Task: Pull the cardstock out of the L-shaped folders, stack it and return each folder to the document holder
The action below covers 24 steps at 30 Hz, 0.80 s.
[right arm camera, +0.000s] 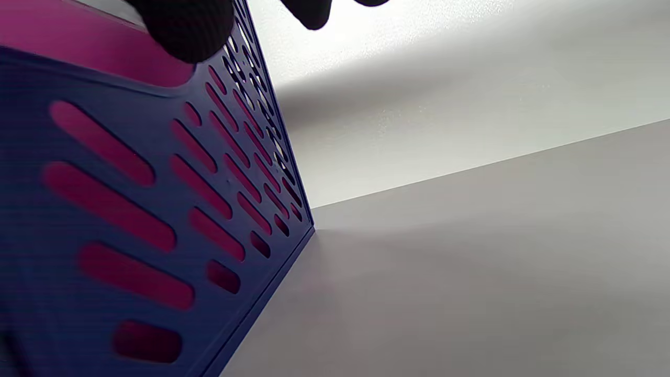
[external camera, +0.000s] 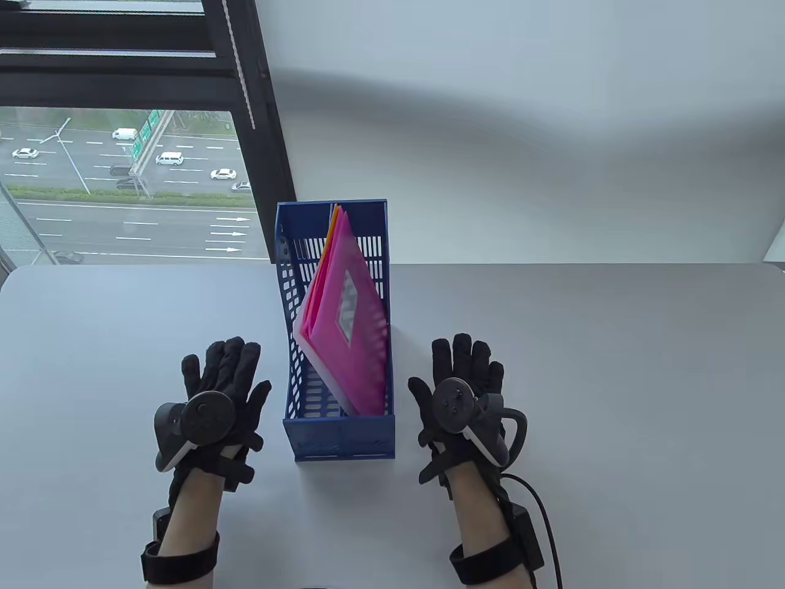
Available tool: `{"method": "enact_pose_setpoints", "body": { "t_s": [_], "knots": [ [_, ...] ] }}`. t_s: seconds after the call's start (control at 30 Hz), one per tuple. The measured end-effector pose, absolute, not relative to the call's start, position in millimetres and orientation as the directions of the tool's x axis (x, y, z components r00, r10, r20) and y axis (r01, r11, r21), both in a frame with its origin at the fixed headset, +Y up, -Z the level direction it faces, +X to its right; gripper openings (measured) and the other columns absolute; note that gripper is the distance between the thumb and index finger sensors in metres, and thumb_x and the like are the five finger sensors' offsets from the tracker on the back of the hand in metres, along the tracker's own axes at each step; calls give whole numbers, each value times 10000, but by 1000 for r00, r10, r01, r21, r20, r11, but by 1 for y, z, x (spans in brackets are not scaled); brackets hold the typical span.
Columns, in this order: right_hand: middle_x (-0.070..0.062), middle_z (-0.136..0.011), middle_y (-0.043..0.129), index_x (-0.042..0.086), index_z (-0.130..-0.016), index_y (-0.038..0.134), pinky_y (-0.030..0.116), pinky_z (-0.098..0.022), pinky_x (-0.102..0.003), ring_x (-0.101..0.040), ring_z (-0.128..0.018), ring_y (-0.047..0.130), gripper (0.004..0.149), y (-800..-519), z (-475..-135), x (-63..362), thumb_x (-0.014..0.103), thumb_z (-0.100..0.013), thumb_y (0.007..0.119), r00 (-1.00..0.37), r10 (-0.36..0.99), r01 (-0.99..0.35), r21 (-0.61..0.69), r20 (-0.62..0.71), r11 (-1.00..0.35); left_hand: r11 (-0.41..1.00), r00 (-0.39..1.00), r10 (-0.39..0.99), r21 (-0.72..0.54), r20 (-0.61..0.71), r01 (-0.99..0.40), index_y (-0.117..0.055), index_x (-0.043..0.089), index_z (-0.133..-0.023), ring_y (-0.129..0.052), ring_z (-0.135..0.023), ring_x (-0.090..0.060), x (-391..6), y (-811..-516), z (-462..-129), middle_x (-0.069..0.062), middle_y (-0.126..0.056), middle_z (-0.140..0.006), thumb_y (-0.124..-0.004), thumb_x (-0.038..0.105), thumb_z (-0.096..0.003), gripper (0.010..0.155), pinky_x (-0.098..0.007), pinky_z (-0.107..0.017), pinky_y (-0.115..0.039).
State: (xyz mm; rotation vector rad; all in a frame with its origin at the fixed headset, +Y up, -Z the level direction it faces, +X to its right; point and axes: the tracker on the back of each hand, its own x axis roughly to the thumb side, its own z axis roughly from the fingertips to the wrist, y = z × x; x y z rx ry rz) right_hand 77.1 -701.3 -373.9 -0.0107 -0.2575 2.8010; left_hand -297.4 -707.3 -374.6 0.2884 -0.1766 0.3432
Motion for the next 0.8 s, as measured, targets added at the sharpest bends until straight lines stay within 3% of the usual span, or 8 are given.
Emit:
{"method": "enact_pose_setpoints", "body": {
  "t_s": [0.37, 0.63, 0.8],
  "knots": [
    [-75, -1234, 416, 280, -1181, 464, 191, -795, -557, -375, -1092, 367, 701, -689, -370, 80, 626, -609, 674, -941, 337, -334, -216, 23, -918, 898, 924, 307, 252, 229, -361, -508, 266, -1164, -386, -1172, -338, -297, -708, -376, -19, -455, -1207, -741, 467, -592, 650, -563, -795, -121],
    [-49, -1113, 650, 266, -1155, 524, 219, -799, -543, -349, -1050, 521, 682, -655, -353, 70, 576, -597, 765, -954, 293, -295, -344, 57, -892, 892, 920, 315, 258, 232, -371, -513, 265, -1163, -417, -1164, -346, -298, -707, -376, -26, -475, -1202, -742, 472, -591, 650, -568, -793, -123],
    [-23, -1085, 681, 278, -1160, 518, 209, -801, -555, -341, -1050, 533, 712, -634, -336, 48, 612, -584, 771, -947, 285, -320, -375, 146, -870, 887, 917, 324, 264, 231, -380, -516, 262, -1164, -412, -1163, -351, -300, -706, -376, -30, -468, -1204, -742, 474, -592, 651, -570, -791, -120]
  ]
}}
